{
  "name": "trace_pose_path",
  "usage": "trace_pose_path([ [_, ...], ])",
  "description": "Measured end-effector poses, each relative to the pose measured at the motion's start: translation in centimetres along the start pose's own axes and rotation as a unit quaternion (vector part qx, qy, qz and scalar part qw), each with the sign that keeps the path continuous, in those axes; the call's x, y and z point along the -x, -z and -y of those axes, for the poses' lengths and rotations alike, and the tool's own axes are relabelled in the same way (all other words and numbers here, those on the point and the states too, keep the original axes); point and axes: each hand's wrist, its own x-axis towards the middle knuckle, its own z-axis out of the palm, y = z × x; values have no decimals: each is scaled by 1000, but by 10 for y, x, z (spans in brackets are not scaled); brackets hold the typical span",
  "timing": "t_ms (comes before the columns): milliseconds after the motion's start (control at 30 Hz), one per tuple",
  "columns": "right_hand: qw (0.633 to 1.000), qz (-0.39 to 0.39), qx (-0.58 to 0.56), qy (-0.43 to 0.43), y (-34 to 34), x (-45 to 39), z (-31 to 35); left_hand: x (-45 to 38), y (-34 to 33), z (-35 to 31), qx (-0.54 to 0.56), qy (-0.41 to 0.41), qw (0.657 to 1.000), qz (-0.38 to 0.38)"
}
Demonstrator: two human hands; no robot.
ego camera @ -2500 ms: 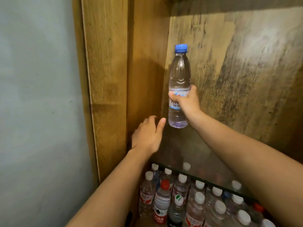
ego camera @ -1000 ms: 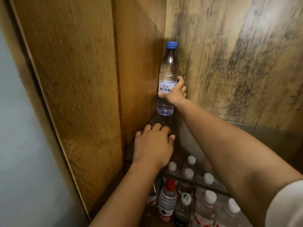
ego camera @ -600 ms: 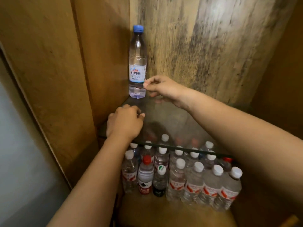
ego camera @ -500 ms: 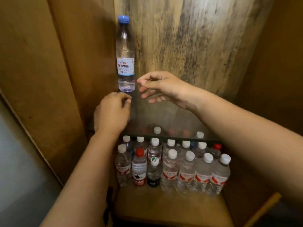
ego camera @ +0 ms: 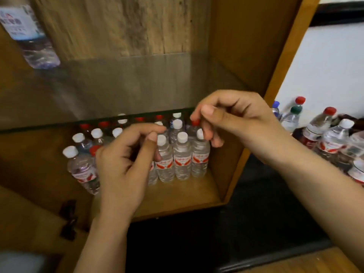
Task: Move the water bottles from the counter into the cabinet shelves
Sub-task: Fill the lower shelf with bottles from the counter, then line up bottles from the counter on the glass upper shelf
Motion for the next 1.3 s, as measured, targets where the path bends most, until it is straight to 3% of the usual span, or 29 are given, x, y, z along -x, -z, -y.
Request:
trace_pose_path([
  [300,986,-16,164,-26,117,115,-76,54,-169,-1,85,133,960,229],
  [500,960,-72,235,-130,189,183,-156,82,-274,21,90,259,910,311],
  [700,903,-283,230,-228,244,245,-213,86,-374,46,106,343,854,377],
  [900,789,-517,149,-296,293,289,-248,61,-494,61,110,355,820,435],
  [967,762,-549,141,-313,308,300,-255,45,-527,64,117,353,818,438],
  [1100,713,-598,131,-340,333,316,-261,8,-577,63,137,309,856,392],
  [1200,728,-582,88,-350,346,315,-263,-11,-605,56,167,274,863,390],
  [1300,787,-506,56,-350,353,305,-266,-14,-623,46,195,248,850,422],
])
